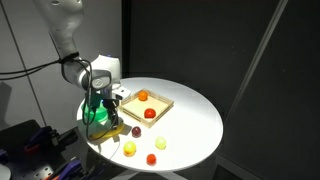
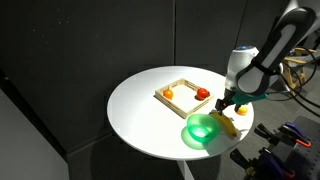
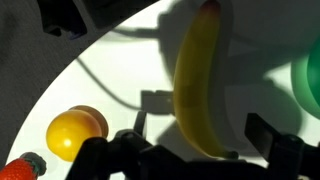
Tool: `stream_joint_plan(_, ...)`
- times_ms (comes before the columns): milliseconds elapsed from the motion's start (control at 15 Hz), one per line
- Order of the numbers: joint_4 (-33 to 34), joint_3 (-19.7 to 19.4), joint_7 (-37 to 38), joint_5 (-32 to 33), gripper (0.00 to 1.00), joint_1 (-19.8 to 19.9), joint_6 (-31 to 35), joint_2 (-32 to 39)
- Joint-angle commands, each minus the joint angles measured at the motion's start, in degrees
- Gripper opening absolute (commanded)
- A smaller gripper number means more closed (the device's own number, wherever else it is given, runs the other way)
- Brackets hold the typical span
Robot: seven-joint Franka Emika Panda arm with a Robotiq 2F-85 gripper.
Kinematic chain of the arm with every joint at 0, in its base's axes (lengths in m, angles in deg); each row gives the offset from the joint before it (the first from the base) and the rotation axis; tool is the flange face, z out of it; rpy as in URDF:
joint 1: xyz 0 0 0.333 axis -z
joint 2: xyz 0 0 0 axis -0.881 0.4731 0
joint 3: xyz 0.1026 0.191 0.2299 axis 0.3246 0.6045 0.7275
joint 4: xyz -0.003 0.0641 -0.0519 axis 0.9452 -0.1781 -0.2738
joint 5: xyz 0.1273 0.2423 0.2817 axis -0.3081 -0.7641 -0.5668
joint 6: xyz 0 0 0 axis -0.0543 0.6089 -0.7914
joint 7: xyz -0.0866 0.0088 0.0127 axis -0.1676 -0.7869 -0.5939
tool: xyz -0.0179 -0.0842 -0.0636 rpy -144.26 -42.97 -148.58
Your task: Put the banana in the crate
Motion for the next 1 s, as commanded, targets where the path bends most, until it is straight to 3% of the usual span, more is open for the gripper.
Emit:
stream_joint_plan(0,0.7,-0.3,-3.4,-3.4,1.00,0.1,2.3,1.9)
stream_joint_plan(933,2.5,0.8,-9.6,-8.8,1.00,1.2,7.0,8.0)
